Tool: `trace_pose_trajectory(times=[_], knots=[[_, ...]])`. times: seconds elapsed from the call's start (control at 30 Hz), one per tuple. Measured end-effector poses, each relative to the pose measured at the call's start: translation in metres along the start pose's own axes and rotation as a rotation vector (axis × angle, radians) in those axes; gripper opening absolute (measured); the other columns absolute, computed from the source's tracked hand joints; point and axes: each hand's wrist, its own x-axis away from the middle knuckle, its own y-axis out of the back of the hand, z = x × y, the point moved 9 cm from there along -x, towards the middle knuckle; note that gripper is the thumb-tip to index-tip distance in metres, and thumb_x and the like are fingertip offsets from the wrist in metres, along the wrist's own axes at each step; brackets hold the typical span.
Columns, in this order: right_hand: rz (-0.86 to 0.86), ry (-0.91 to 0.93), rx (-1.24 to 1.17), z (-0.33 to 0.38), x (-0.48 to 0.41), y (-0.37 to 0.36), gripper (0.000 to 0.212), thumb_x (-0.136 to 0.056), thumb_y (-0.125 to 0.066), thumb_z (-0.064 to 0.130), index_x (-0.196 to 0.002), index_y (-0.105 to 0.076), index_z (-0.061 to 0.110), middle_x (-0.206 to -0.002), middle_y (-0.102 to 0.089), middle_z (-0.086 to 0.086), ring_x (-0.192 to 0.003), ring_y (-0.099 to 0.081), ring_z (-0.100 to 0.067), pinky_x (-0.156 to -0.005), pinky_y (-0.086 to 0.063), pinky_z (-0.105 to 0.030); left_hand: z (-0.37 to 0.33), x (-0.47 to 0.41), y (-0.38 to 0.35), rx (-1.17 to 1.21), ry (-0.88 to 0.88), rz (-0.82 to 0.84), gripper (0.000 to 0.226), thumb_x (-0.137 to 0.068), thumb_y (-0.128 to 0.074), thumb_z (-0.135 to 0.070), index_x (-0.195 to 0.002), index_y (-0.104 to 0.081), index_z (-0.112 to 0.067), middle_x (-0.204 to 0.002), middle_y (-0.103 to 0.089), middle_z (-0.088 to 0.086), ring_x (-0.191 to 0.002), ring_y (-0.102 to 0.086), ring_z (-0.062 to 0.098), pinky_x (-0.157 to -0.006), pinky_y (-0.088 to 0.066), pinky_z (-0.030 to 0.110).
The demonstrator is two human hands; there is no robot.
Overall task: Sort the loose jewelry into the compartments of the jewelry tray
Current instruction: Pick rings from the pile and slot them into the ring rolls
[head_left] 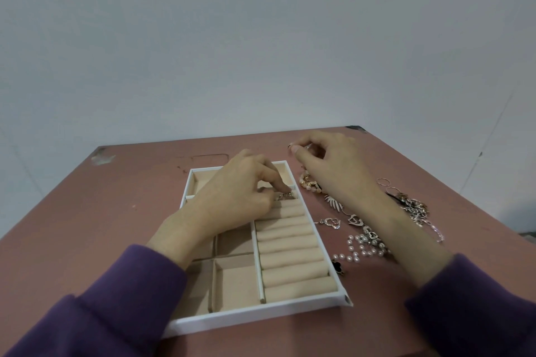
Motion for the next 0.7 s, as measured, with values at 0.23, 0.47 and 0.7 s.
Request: trace_pose_trajectory(times=[0.23,0.47,0.7], knots=[[0.003,-0.008,0.007,-0.002,0.001,0.000,0.014,-0.087,-0.057,0.027,-0.078,-0.067,0.028,-0.051,-0.055,0.008,-0.053,-0.058,-0.010,-0.053,-0.040,-0.017,0.000,0.001,-0.001,-0.025,-0.014,-0.001,0.040,-0.074,-0.050,-0.001,-0.092,-0.073,-0.029,-0.098,-0.063,-0.008,-0.091,-0.040,0.009,-0.077,-0.033,0.010],[0.005,-0.011,-0.040,-0.001,0.000,0.004,0.015,-0.087,-0.058,0.024,-0.083,-0.071,0.021,-0.062,-0.063,-0.005,-0.054,-0.056,-0.015,-0.055,-0.040,-0.021,-0.002,0.004,0.011,-0.051,0.004,-0.079,0.042,-0.073,-0.046,-0.002,-0.098,-0.068,-0.028,-0.098,-0.061,-0.008,-0.095,-0.042,0.010,-0.075,-0.028,0.000],[-0.011,-0.041,-0.047,-0.022,0.009,0.043,0.010,-0.087,-0.061,0.021,-0.084,-0.071,0.021,-0.071,-0.064,0.003,-0.060,-0.052,-0.001,-0.054,-0.038,-0.009,-0.022,0.001,0.016,-0.054,-0.019,-0.019,0.034,-0.082,-0.047,-0.006,-0.098,-0.068,-0.028,-0.102,-0.060,-0.007,-0.096,-0.043,0.009,-0.077,-0.027,-0.001]])
